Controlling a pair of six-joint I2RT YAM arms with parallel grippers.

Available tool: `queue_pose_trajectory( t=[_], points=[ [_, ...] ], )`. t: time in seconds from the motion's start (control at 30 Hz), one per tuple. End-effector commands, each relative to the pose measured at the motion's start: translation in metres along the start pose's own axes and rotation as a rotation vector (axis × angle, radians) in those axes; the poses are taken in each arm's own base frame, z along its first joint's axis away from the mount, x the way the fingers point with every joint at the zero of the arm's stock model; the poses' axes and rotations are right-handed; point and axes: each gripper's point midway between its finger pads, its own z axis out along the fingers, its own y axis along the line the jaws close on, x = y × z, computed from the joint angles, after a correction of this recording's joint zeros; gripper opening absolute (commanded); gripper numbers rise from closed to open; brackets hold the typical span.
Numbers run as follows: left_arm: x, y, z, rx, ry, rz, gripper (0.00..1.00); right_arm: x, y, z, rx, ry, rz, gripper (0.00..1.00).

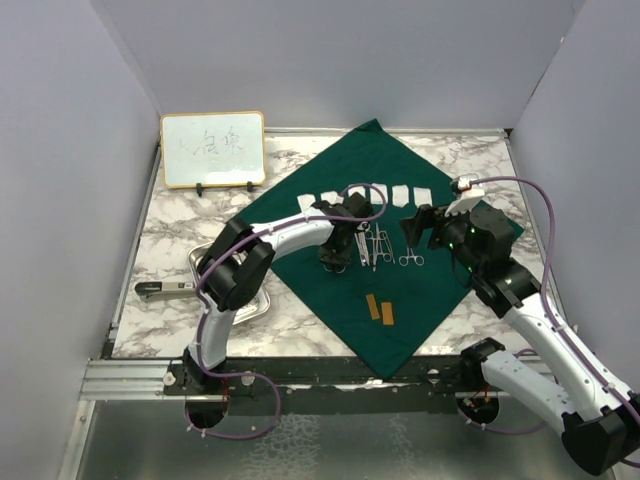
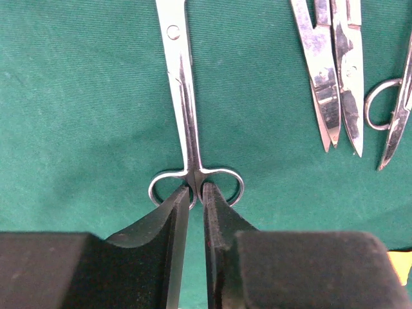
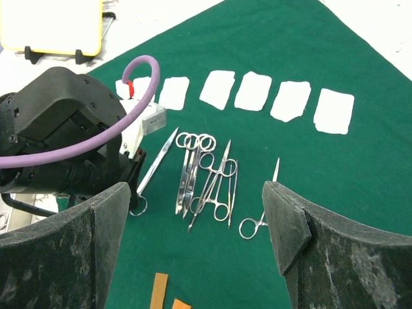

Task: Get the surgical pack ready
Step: Pick up the medical item from the surgical kit.

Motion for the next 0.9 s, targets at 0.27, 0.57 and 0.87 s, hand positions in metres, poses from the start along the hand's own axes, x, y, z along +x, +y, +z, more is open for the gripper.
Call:
queue_pose_trajectory(
  t=[0.27, 0.57, 0.87],
  points=[
    [0.026, -0.001, 0.018, 0.110, 0.070, -0.039, 0.00, 0.035, 0.047, 0.025, -0.230, 0.130, 0.158, 0.83],
    [0.028, -0.010, 0.015, 0.317, 0.079, -0.111, 0.00, 0.087, 0.060, 0.068, -0.224, 0.337, 0.414, 0.75],
    [0.035, -0.006, 0.024, 0.360, 0.076, -0.122, 0.00, 0.108, 0.064, 0.114, -0.219, 0.417, 0.469, 0.67]
  ],
)
